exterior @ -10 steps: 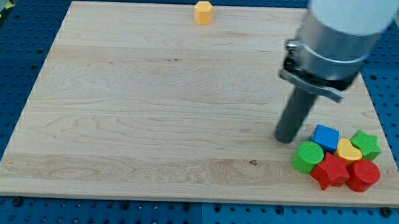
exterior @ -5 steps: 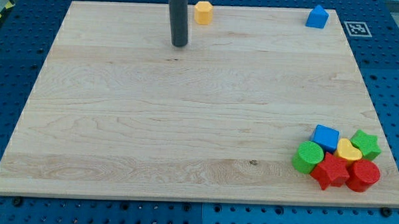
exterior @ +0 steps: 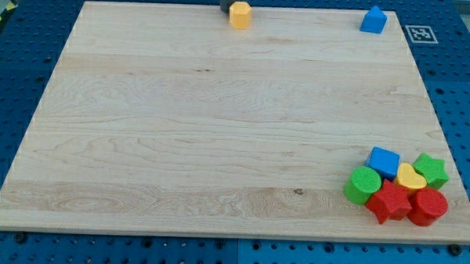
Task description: Slide the yellow hexagon closer to the blue cube
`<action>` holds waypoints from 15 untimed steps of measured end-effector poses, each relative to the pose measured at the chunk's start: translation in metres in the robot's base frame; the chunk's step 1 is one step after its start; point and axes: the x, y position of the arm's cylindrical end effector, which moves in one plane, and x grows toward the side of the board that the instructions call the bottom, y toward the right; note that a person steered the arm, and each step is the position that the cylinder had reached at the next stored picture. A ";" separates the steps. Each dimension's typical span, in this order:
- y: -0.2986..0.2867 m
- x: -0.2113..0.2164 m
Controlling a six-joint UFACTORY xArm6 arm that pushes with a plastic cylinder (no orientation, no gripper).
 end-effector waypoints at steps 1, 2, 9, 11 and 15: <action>0.004 0.007; 0.004 0.027; 0.097 0.075; 0.111 0.089; 0.187 0.188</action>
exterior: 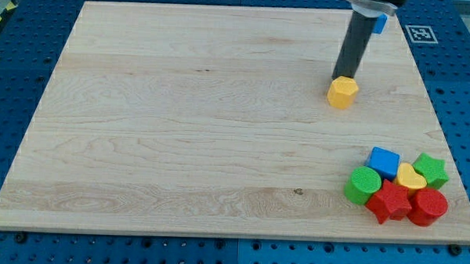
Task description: Slide the yellow hexagon closer to the blue cube
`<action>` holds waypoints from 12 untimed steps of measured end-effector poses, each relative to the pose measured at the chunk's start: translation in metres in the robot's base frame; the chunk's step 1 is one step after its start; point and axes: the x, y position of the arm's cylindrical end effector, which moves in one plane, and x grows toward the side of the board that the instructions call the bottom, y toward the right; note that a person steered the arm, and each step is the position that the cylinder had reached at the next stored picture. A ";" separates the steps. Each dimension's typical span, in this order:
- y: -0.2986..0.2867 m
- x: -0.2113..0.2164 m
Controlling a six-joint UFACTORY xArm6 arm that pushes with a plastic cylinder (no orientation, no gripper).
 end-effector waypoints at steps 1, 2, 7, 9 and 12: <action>0.004 0.010; -0.002 0.010; -0.006 0.060; -0.036 0.060; -0.037 0.067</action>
